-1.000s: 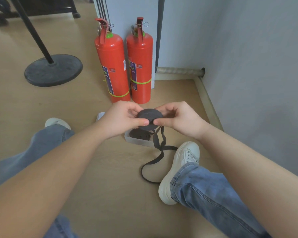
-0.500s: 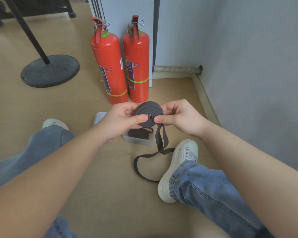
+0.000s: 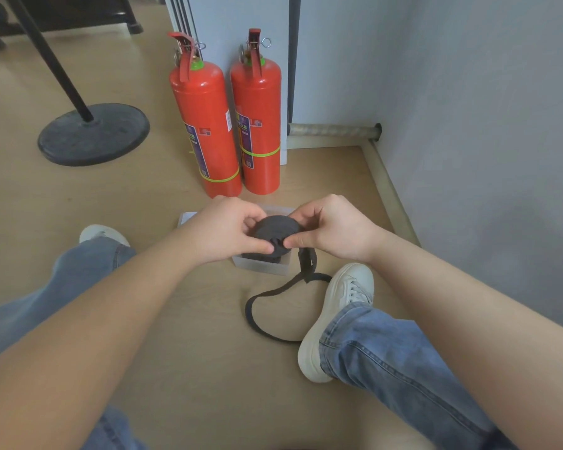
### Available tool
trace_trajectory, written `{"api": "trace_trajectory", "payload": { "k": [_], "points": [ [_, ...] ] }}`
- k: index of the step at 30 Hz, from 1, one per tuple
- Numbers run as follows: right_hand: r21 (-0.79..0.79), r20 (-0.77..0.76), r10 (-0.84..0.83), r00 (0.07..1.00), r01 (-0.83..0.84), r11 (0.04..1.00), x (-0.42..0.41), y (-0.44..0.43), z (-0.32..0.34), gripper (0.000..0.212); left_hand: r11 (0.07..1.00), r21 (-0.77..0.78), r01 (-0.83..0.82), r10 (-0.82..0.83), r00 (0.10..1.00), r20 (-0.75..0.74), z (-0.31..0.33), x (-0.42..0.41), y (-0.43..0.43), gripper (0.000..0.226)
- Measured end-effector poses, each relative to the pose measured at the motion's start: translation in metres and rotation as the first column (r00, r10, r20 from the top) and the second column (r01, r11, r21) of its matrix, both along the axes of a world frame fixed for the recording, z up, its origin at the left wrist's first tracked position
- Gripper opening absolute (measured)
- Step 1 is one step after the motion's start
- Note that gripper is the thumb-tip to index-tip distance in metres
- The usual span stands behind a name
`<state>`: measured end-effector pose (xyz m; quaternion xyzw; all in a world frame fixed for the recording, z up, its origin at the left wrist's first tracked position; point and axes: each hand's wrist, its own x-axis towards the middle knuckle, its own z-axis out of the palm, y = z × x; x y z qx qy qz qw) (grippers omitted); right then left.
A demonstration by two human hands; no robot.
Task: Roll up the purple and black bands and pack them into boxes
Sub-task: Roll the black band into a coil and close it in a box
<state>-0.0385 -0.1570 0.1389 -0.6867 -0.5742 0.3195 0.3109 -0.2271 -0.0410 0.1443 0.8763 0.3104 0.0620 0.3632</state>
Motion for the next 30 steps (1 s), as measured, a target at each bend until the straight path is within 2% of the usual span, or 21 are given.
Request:
{"api": "trace_trajectory", "payload": {
  "k": [2,6,11,13,16,21,26,28,30],
  "points": [
    [0.009,-0.045,0.006,0.999,-0.006,1.0,-0.003,0.0,0.001,0.02,0.999,0.044,0.017,-0.015,0.999,-0.039,-0.002,0.001,0.0,0.032],
    [0.049,-0.056,0.029,0.998,-0.026,0.998,-0.006,0.002,0.001,0.022,0.999,-0.038,-0.016,0.016,1.0,-0.001,-0.012,0.001,-0.002,0.022],
    [0.049,-0.264,-0.025,0.964,0.04,0.998,-0.003,-0.002,-0.003,0.026,0.994,-0.106,-0.039,0.053,0.99,0.128,-0.012,0.0,-0.004,0.015],
    [0.04,-0.318,-0.025,0.948,0.039,0.998,-0.002,-0.003,-0.004,0.021,0.986,-0.157,-0.055,0.082,0.982,0.169,-0.012,-0.001,-0.005,0.04],
    [0.067,-0.362,-0.019,0.932,0.046,0.997,-0.003,-0.004,-0.004,0.019,0.966,-0.25,-0.062,0.123,0.964,0.237,-0.015,-0.001,-0.005,0.042],
    [0.111,-0.196,-0.03,0.98,0.053,0.992,-0.004,-0.002,-0.004,0.012,0.956,-0.286,-0.067,0.148,0.952,0.27,-0.018,-0.002,-0.002,0.038],
    [0.097,-0.014,0.02,1.0,-0.019,0.995,-0.003,-0.002,-0.001,0.005,0.979,-0.204,-0.01,0.063,0.965,0.256,-0.011,-0.001,-0.003,0.035],
    [0.092,0.045,0.035,0.998,-0.039,0.995,-0.002,-0.001,-0.002,0.013,0.987,-0.16,-0.017,0.054,0.971,0.231,-0.009,0.001,-0.004,0.029],
    [0.073,0.039,0.033,0.999,-0.036,0.997,-0.002,0.001,-0.005,0.019,0.986,-0.163,-0.034,0.069,0.974,0.217,-0.009,0.001,-0.003,0.025]
  ]
}}
